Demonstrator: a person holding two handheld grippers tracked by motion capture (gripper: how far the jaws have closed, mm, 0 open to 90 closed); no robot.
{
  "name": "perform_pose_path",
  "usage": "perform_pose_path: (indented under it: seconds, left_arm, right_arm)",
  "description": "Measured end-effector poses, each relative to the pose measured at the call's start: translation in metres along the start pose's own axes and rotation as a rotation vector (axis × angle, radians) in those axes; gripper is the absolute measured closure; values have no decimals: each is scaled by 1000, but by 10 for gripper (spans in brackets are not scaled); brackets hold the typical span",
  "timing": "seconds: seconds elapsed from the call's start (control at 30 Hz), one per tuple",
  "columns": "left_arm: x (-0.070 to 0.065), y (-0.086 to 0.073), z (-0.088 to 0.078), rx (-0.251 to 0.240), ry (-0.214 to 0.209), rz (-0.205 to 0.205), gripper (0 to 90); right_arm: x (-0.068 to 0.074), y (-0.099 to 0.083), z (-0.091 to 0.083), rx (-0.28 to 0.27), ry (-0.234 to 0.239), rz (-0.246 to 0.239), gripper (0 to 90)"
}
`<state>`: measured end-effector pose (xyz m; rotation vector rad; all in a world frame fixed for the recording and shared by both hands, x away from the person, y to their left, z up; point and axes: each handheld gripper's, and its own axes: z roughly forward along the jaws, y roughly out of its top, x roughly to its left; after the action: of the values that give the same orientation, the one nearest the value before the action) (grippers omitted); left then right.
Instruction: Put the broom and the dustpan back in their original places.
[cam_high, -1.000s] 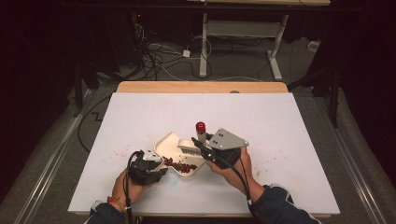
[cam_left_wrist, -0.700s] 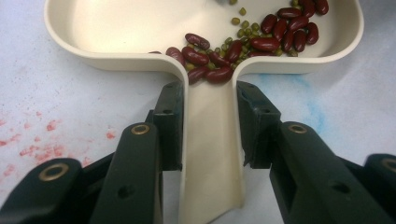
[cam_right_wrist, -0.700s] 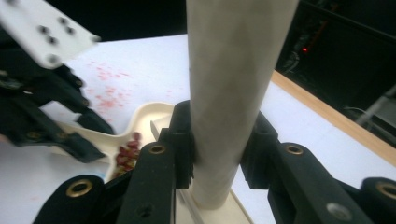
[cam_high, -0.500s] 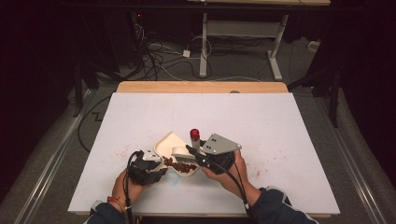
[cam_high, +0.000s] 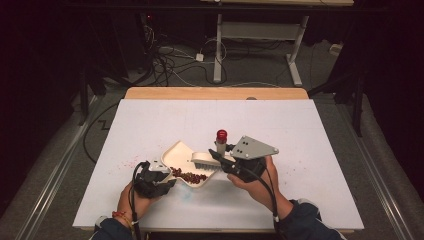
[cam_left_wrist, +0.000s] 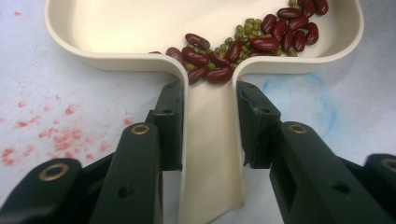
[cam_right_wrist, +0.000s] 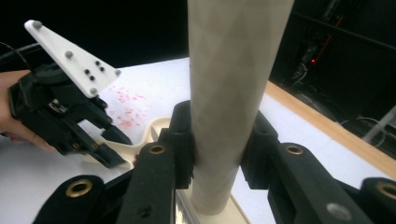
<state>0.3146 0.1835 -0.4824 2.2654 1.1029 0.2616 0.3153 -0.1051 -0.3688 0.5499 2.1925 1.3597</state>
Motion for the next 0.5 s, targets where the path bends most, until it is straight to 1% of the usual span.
perform_pose_path:
  seconds: [0.07, 0.13, 0.27, 0.43, 0.5]
  left_arm:
    - [-1, -1, -1, 1, 7, 2, 635]
    - [-1, -1, -2, 0, 6, -2, 635]
    - [0, -2, -2, 2, 4, 1, 635]
    - [1, -2, -1, 4, 6, 3, 634]
    - [1, -2, 0, 4, 7, 2, 634]
  right_arm:
    - [-7, 1, -9, -5, -14, 1, 703]
    - [-12, 1, -16, -8, -25, 5, 703]
    - [-26, 0, -33, -8, -44, 9, 703]
    - [-44, -5, -52, 5, -75, 15, 702]
    - [-51, -8, -60, 2, -95, 31, 702]
